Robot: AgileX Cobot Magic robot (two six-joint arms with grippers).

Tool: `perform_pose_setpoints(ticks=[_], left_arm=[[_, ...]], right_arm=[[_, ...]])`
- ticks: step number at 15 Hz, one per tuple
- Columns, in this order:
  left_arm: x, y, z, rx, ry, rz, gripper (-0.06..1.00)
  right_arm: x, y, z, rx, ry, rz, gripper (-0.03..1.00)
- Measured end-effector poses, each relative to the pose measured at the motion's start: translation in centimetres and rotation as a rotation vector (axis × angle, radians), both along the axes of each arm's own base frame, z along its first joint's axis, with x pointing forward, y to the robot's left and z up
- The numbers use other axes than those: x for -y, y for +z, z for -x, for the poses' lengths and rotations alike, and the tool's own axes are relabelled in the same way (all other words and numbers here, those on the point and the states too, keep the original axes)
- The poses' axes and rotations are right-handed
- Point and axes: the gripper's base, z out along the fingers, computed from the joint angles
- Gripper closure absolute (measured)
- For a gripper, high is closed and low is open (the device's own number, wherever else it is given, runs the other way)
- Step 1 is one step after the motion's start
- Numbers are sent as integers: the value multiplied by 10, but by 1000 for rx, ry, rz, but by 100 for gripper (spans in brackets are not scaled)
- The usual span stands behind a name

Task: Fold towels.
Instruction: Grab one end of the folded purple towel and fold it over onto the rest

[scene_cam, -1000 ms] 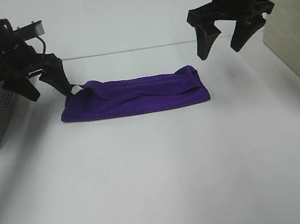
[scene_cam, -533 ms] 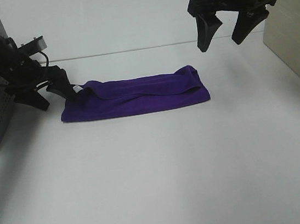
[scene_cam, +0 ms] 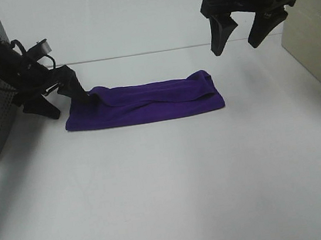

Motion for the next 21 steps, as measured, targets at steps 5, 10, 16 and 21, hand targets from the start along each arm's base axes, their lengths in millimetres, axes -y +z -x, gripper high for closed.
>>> perform_pose_setpoints(ticks=[5, 10, 16, 21], left_arm=[[24, -3, 1, 5, -10, -5, 18], [73, -8, -4, -20, -17, 22, 28], [65, -11, -10, -16, -77, -97, 91], [50, 21, -7, 18, -163, -271, 91]], right_arm=[[0, 0, 0, -2, -1, -5, 19], [-1, 1, 0, -3, -1, -12, 19], [-1, 9, 3, 12, -2, -24, 19], [-2, 17, 6, 26, -4, -46, 19]])
